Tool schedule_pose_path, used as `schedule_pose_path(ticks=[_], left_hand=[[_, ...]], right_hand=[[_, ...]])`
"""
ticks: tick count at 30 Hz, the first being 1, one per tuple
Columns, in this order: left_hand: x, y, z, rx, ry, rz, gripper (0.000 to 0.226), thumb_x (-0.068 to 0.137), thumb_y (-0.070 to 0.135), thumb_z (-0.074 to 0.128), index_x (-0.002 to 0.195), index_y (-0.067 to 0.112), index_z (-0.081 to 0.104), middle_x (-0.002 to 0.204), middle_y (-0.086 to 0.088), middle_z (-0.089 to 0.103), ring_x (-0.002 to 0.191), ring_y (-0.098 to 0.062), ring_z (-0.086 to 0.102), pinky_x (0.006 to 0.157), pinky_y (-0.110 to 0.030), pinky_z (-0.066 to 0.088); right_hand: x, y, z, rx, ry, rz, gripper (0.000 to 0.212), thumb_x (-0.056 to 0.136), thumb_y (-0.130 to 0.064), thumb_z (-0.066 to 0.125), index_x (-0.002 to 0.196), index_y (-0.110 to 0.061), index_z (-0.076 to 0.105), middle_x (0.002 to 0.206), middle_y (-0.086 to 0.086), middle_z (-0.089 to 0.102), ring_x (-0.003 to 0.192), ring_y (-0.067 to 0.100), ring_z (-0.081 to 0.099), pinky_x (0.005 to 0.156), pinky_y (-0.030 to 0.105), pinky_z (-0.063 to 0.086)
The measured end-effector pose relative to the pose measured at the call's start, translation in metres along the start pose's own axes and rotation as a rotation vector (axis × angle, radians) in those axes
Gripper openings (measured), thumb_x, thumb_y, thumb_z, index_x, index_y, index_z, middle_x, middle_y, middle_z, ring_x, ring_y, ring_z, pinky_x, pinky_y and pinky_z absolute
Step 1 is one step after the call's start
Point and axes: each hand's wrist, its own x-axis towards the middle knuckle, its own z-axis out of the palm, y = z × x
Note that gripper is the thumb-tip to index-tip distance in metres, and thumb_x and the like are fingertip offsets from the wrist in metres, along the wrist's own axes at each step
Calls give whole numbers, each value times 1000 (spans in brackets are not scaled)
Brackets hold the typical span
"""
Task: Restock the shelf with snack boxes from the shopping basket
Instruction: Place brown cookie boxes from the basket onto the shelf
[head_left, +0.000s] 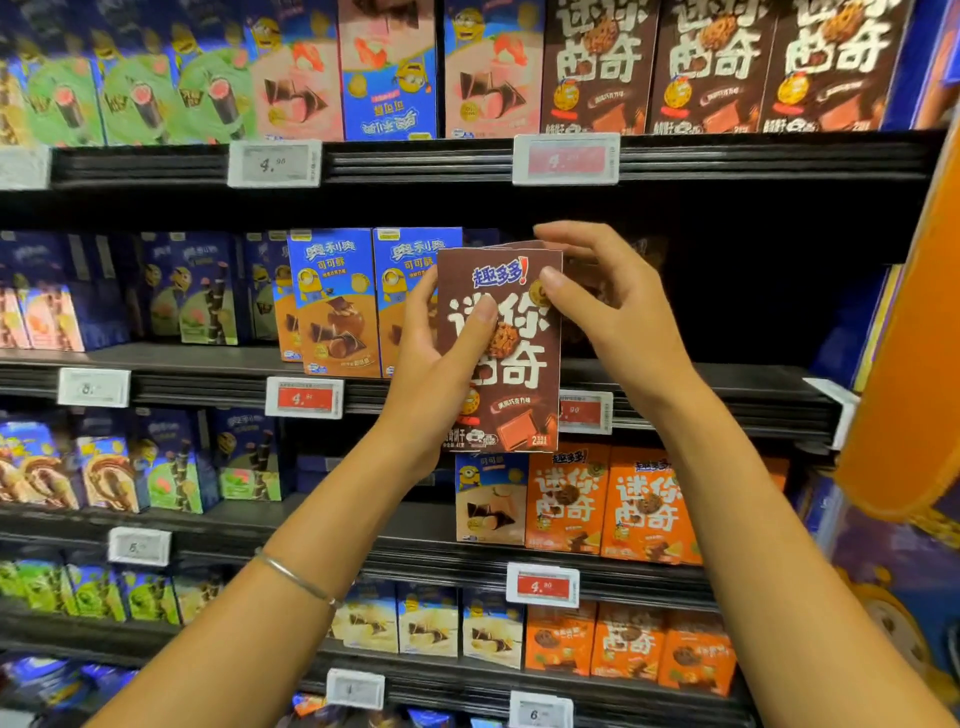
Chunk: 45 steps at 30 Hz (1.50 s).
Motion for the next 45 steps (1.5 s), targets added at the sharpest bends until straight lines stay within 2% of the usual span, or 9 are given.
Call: schedule_pose_path(ticks=[7, 13, 16, 22, 27, 33, 38, 42, 45], left_hand=[[-1, -1, 9, -10, -54, 12, 65, 101, 38, 68, 157, 33, 36, 131, 2, 70, 105, -16, 77, 72, -26, 63], [1, 2, 24, -35, -46, 94, 63, 103, 36, 65, 157, 35, 31, 139, 6, 63, 117, -12, 72, 79, -26, 63], [4, 5, 29, -40, -48, 108, 69, 100, 42, 66, 157, 41, 26, 140, 10, 60, 119, -9, 70, 78, -24, 62], [10, 2, 37, -127, -84, 44, 63, 103, 54, 49, 159, 35, 26, 143, -2, 61, 117, -18, 73, 84, -33, 64], [10, 0, 45, -81, -78, 81, 63, 105, 64, 25, 158, 33, 35, 153, -9, 54, 134, -28, 62, 108, -57, 53], [15, -14, 36, 72, 50, 184, 41, 114, 17, 41, 147, 39, 35, 143, 6, 55, 115, -2, 68, 83, -22, 61], [15, -19, 22, 46, 112, 159, 45, 113, 16, 44, 150, 40, 38, 147, 4, 54, 127, -17, 64, 98, -45, 61], [14, -18, 22, 22, 116, 177, 44, 113, 15, 46, 142, 47, 42, 127, 28, 61, 115, -6, 69, 82, -29, 63], [14, -16, 24, -9, 99, 169, 44, 113, 16, 46, 135, 54, 43, 135, 15, 61, 112, -6, 71, 75, -23, 61]], right_hand=[[-7, 6, -7, -59, 39, 83, 20, 101, -22, 60, 120, -25, 58, 125, 3, 63, 117, 22, 63, 90, 41, 59], [-28, 7, -12, -67, 90, 199, 50, 93, -33, 70, 136, -27, 47, 122, 2, 58, 104, 10, 67, 72, 21, 59], [-38, 9, -15, -109, 69, 279, 44, 90, -37, 73, 127, -21, 55, 117, -2, 64, 101, 3, 67, 71, 20, 59], [-42, 6, -29, -11, 70, 392, 32, 93, -32, 69, 121, -21, 59, 118, 5, 67, 103, 11, 71, 77, 34, 63], [-43, 7, -37, 127, 94, 453, 31, 94, -29, 68, 121, -16, 61, 115, 2, 72, 105, 14, 72, 80, 38, 62], [-39, 17, -66, 140, 170, 463, 28, 96, -23, 66, 122, -11, 63, 114, 4, 74, 103, 17, 73, 81, 42, 62], [-29, 45, -116, -67, 439, 429, 27, 99, -20, 63, 126, -16, 61, 115, -1, 71, 97, 12, 73, 72, 29, 61], [-5, 79, -131, -295, 544, 481, 31, 99, -22, 63, 129, -15, 56, 118, 5, 68, 91, 12, 69, 70, 32, 59], [11, 99, -135, -370, 558, 560, 28, 99, -19, 59, 125, -10, 56, 118, 16, 68, 99, 30, 69, 80, 42, 59]])
